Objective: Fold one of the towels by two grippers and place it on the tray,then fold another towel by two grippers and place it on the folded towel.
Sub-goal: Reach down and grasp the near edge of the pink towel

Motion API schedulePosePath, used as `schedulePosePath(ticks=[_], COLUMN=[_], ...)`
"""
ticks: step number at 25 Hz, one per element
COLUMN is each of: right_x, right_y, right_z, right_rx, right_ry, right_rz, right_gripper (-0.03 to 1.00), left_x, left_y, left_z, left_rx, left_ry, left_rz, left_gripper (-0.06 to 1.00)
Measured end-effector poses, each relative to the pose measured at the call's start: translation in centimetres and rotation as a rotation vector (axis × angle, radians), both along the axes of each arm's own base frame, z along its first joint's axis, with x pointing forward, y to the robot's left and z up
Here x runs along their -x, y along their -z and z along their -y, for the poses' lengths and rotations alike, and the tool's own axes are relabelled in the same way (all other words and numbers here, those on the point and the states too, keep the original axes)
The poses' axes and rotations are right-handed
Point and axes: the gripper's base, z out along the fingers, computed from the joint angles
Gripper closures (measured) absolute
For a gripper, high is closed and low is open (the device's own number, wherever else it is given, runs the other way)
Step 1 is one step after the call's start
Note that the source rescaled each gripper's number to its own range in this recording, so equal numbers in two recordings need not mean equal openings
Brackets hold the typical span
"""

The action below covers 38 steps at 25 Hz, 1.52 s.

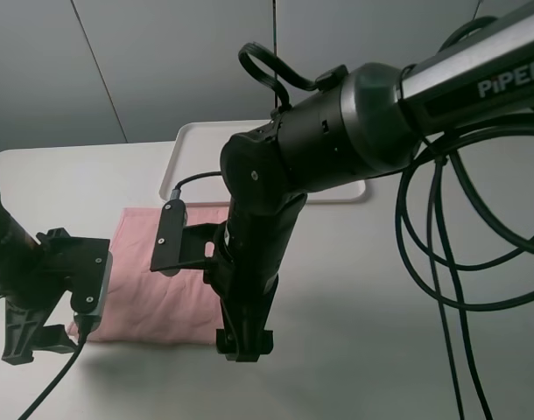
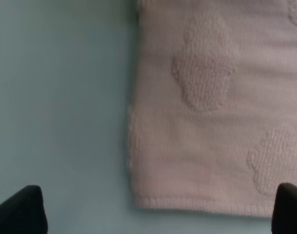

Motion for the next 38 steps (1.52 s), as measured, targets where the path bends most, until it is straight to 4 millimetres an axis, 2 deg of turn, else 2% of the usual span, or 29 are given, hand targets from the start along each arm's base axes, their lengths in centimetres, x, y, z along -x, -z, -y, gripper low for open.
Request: schedulePosePath(ticks=[7,10,22,34,38], right_x=[0.6,0.9,1.3,1.4,1.3], right_y=[0.0,0.0,0.0,3.2,4.2], right_z=[-0.2,-0.3,-0.5,-0.6,-0.6], right_rx=[0.017,0.025,0.029,0.103,0.121], right_ry=[-0.029,-0.039,-0.062,-0.082,-0.067], right_rz=[0.004,-0.003,-0.003,-0.018,-0.019], right_gripper=[-0.03,-0.03,-0.03,-0.03,0.08], left_x=[0.4,0.6,0.6,0.6,0.6], left_y=[1.4,2.1,2.3,2.3,2.3], left_z=[1.5,1.5,1.6,1.6,1.6], left_rx=[-0.015,-0.030,-0.036,-0.036,-0.036], left_ry=[0.106,0.119,0.131,0.132,0.127], left_rz=[-0.040,-0.083,-0.087,-0.086,-0.086], left_gripper=[-0.04,-0.04,-0.04,-0.04,-0.04])
